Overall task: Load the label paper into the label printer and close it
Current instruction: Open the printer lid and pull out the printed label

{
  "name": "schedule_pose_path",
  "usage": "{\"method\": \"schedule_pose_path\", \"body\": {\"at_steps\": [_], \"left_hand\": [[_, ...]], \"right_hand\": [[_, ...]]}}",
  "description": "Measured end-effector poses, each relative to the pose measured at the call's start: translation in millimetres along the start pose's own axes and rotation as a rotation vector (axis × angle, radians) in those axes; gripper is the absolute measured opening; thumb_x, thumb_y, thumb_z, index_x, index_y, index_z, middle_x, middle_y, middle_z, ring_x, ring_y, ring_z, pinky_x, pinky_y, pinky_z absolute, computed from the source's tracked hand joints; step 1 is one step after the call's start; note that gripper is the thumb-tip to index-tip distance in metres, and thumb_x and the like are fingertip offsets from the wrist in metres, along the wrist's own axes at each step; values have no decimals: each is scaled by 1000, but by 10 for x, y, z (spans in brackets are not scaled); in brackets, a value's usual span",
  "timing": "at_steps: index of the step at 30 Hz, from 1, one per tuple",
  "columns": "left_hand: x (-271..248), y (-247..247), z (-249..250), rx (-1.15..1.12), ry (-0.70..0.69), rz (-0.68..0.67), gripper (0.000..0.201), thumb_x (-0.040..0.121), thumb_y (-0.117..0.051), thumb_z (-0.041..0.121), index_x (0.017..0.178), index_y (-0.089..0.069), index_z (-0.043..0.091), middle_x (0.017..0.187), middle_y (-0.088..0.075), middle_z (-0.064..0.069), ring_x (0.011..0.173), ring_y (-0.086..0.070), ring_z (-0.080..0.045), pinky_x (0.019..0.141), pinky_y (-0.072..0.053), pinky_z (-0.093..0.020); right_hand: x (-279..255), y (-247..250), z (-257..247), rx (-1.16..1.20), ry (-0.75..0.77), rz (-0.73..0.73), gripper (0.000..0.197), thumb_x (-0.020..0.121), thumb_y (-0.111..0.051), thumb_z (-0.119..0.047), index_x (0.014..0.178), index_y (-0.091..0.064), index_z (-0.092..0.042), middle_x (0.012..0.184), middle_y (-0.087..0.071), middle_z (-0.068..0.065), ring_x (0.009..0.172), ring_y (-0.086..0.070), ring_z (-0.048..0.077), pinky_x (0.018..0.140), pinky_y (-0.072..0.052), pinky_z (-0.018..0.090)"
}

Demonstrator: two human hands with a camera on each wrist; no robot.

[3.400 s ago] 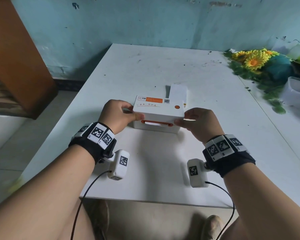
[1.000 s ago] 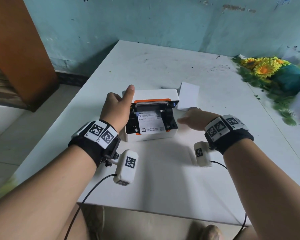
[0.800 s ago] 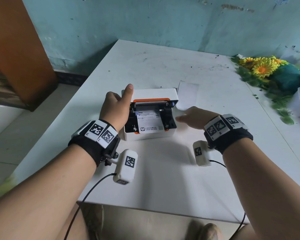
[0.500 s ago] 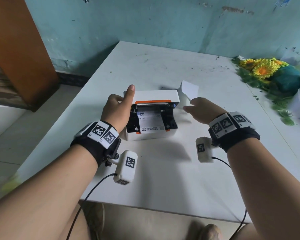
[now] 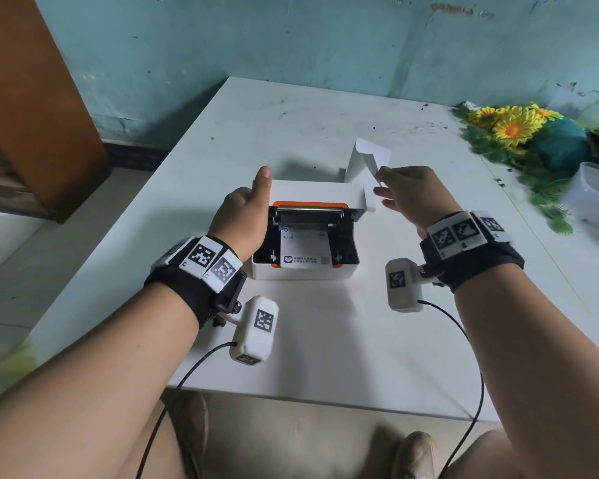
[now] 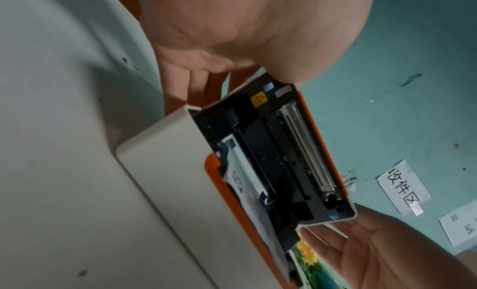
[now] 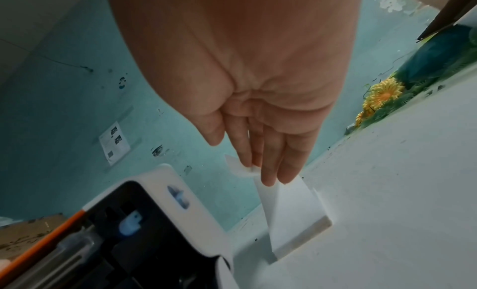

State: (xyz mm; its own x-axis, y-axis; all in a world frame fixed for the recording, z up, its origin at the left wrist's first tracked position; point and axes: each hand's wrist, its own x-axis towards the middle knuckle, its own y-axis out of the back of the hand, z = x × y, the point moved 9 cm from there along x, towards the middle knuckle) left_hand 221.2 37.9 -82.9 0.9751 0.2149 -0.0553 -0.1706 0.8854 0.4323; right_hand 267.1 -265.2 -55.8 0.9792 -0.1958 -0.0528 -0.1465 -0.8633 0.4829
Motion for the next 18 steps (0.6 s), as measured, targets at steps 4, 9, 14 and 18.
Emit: {"method": "schedule_pose_path", "body": {"at_steps": [4, 9, 14, 18], "left_hand": [[-41, -1, 26, 21, -5, -1, 83, 111, -27, 67, 102, -65, -6, 96, -70, -21, 97, -63, -41, 89, -49, -45], [-87, -16, 26, -10, -13, 5, 84, 111, -31, 68, 110, -67, -8, 102, -73, -20, 108, -67, -41, 90, -50, -43], [-143, 27, 37, -21, -6, 71, 68, 104, -50, 70, 131, -60, 8, 115, -69, -8, 116, -65, -31, 90, -42, -33], [-229, -9, 51, 46, -64, 35, 65, 99, -66, 64, 139, -60, 14, 135, -65, -7, 127, -62, -26, 107, -48, -37]], "right_hand": [[-45, 22, 42, 30, -10, -16, 49, 96, -61, -50, 104, -77, -5, 107, -80, -1, 113, -76, 27, 108, -56, 53], [-174, 5, -17, 107, -6, -48, 34, 104, -59, -48, 90, -73, -20, 120, -77, 5, 115, -74, 16, 110, -56, 41], [-238, -57, -16, 154, -12, -87, 43, 105, -57, -52, 98, -76, -14, 128, -76, 14, 125, -70, 26, 115, -51, 46], [-279, -196, 161, 165, -72, -133, 49, 104, -56, -57, 102, -76, -12, 135, -72, 19, 135, -63, 33, 119, -47, 49]]}}
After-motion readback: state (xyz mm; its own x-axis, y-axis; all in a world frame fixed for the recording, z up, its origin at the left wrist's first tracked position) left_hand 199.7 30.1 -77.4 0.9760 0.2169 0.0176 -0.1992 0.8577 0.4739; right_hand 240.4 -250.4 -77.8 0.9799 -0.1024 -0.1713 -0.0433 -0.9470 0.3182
